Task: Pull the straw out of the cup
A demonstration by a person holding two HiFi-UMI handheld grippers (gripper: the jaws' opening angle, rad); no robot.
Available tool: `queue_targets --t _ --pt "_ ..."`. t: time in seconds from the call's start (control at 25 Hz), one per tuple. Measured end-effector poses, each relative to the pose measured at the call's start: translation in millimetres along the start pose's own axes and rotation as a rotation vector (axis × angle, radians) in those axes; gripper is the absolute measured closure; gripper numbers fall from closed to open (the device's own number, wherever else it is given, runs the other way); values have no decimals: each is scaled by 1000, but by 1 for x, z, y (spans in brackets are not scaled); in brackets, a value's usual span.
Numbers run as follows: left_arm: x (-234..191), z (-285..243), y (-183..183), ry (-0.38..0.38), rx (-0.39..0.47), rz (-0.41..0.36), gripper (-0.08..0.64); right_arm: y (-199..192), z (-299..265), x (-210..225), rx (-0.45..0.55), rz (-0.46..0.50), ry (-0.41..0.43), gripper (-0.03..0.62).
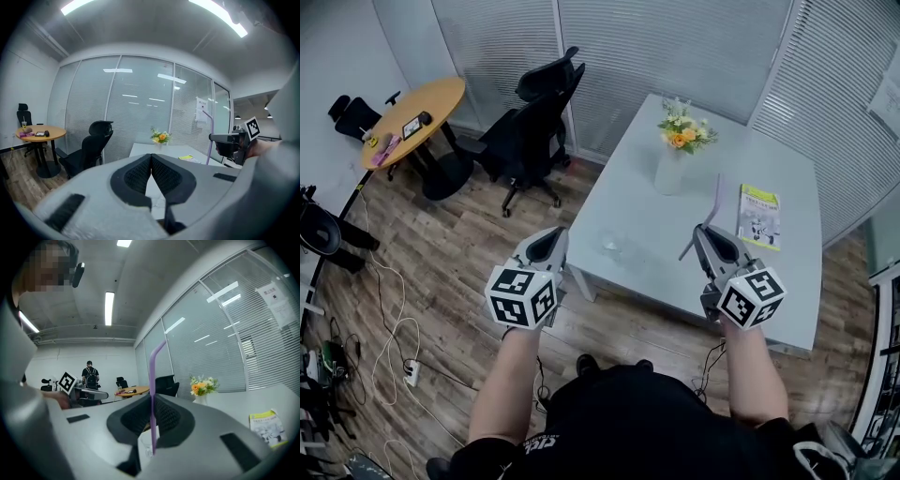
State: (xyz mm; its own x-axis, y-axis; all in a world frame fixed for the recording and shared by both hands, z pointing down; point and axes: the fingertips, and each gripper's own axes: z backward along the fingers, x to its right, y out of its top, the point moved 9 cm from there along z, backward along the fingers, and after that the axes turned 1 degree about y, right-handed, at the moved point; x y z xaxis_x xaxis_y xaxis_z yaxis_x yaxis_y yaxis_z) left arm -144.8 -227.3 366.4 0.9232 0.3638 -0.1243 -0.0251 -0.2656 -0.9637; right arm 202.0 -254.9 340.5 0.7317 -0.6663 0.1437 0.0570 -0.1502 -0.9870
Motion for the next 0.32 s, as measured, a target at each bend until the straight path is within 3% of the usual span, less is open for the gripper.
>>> queue_targets --t 0.32 --pt "-4 -5 -4 -22 -7 1 551 -7 -2 -4 -12 -11 -10 572"
